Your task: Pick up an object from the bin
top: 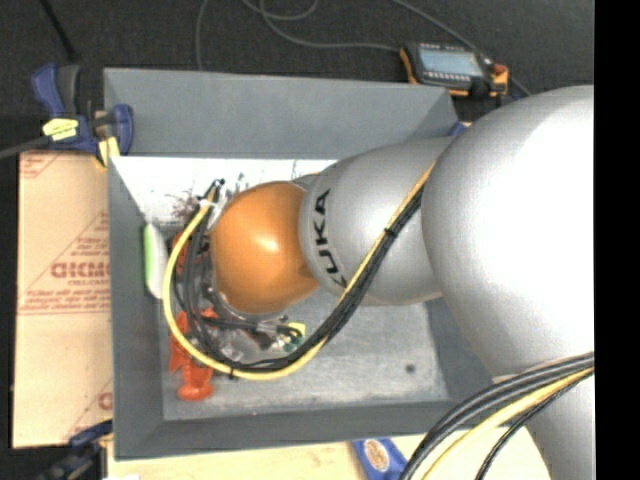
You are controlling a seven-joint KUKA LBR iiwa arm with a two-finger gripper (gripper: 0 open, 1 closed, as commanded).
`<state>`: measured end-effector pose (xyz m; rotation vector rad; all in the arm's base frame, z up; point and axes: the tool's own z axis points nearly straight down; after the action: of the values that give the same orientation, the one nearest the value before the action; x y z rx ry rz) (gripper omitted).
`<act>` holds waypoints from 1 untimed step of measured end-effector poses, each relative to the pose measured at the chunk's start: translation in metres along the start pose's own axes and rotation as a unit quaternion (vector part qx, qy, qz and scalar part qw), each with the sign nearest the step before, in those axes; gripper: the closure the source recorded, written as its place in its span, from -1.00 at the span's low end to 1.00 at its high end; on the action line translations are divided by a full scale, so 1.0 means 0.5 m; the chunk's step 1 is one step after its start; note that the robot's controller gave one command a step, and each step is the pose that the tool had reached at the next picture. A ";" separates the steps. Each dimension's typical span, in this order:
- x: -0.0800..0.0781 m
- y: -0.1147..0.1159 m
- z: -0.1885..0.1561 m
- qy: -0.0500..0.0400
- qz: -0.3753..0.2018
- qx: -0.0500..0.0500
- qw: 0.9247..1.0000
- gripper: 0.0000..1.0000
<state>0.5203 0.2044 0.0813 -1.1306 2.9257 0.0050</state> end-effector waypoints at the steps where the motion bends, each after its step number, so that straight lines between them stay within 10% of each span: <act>1: 0.001 0.000 -0.027 0.002 0.000 0.000 1.000 1.00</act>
Offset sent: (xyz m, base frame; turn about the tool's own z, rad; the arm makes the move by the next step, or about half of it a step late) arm 0.0000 -0.0001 0.0182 0.0000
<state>0.5199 0.2038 0.0950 -1.1311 2.9302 0.0026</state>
